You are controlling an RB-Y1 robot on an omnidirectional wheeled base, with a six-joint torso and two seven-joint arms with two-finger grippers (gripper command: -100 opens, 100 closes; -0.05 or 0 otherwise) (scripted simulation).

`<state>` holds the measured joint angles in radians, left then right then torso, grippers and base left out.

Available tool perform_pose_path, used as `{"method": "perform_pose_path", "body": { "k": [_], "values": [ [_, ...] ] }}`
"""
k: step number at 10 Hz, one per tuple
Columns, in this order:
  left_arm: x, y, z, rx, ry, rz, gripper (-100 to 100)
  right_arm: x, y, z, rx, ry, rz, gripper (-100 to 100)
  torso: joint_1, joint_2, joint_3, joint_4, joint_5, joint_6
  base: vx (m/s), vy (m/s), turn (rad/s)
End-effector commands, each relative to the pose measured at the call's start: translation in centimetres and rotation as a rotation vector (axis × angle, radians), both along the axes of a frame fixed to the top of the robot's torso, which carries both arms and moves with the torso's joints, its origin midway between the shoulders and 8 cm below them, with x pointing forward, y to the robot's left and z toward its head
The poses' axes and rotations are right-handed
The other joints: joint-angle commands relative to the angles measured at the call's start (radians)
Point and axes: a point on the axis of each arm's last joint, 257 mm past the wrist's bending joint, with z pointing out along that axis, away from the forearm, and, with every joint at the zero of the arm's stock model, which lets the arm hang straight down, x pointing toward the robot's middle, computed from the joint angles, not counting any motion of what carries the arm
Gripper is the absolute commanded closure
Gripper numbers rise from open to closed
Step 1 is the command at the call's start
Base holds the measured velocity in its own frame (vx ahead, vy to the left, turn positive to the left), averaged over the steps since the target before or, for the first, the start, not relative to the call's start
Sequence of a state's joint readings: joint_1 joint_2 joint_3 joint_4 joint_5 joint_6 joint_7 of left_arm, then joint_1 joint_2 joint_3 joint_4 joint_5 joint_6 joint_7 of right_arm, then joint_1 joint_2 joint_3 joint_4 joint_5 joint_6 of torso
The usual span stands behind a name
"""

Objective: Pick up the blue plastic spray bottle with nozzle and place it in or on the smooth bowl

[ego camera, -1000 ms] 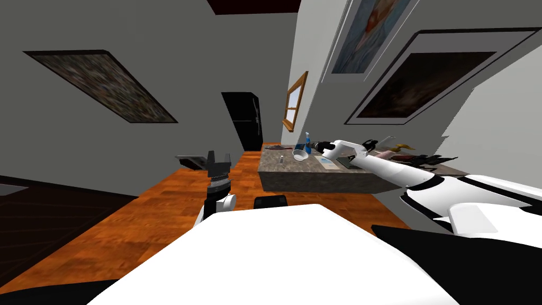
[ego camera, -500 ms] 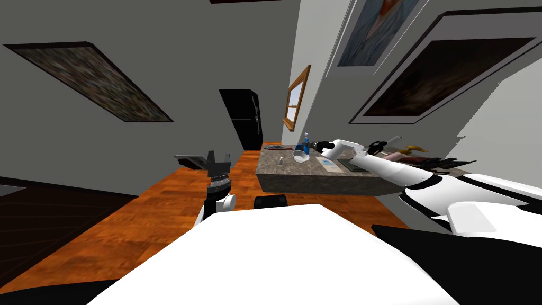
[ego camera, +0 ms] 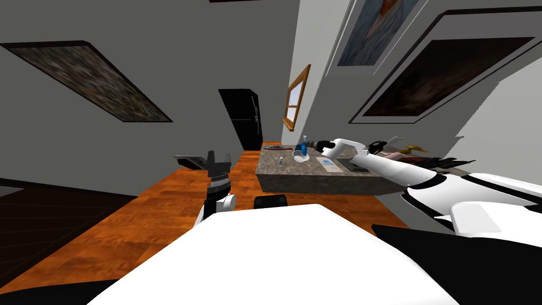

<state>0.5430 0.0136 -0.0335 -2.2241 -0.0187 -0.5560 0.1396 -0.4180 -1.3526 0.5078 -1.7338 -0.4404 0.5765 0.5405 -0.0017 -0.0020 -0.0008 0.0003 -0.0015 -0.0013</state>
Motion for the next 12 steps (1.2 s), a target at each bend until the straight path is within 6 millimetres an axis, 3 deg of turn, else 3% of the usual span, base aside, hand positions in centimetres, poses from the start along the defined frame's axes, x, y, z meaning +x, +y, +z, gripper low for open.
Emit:
{"method": "perform_pose_path", "body": {
  "k": [1, 6, 7, 8, 12],
  "values": [
    [0.0, 0.0, 0.0, 0.0, 0.0, 0.0, 0, -0.1, 0.3, 1.2, 0.0, -0.001, 0.002, -100, 0.0, 0.0, 0.0, 0.0, 0.0, 0.0, 0.023, -0.012, -0.028],
    [0.0, 0.0, 0.0, 0.0, 0.0, 0.0, 0, -1.1, 1.8, 5.1, -0.003, 0.0, 0.015, -100, 0.0, -0.001, 0.0, 0.0, 0.0, 0.0, 0.023, -0.011, -0.026],
    [0.0, 0.0, 0.0, 0.0, 0.0, 0.0, 0, -1.0, 1.5, 4.5, -0.002, -0.002, 0.014, -100, 0.0, -0.001, -0.001, 0.0, 0.0, 0.0, 0.012, -0.006, -0.007],
    [0.0, 0.0, 0.0, 0.0, 0.0, 0.0, 0, -1.0, 1.5, 4.6, -0.003, -0.001, 0.013, 0, 0.0, 0.0, 0.0, 0.0, 0.0, 0.0, 0.0, 0.0, 0.0],
    [0.0, 0.0, 0.0, 0.0, 0.0, 0.0, 0, -1.0, 1.5, 4.6, -0.003, -0.001, 0.013, 0, 0.0, 0.001, 0.0, 0.0, 0.0, 0.0, 0.0, 0.0, 0.0]
  ]
}}
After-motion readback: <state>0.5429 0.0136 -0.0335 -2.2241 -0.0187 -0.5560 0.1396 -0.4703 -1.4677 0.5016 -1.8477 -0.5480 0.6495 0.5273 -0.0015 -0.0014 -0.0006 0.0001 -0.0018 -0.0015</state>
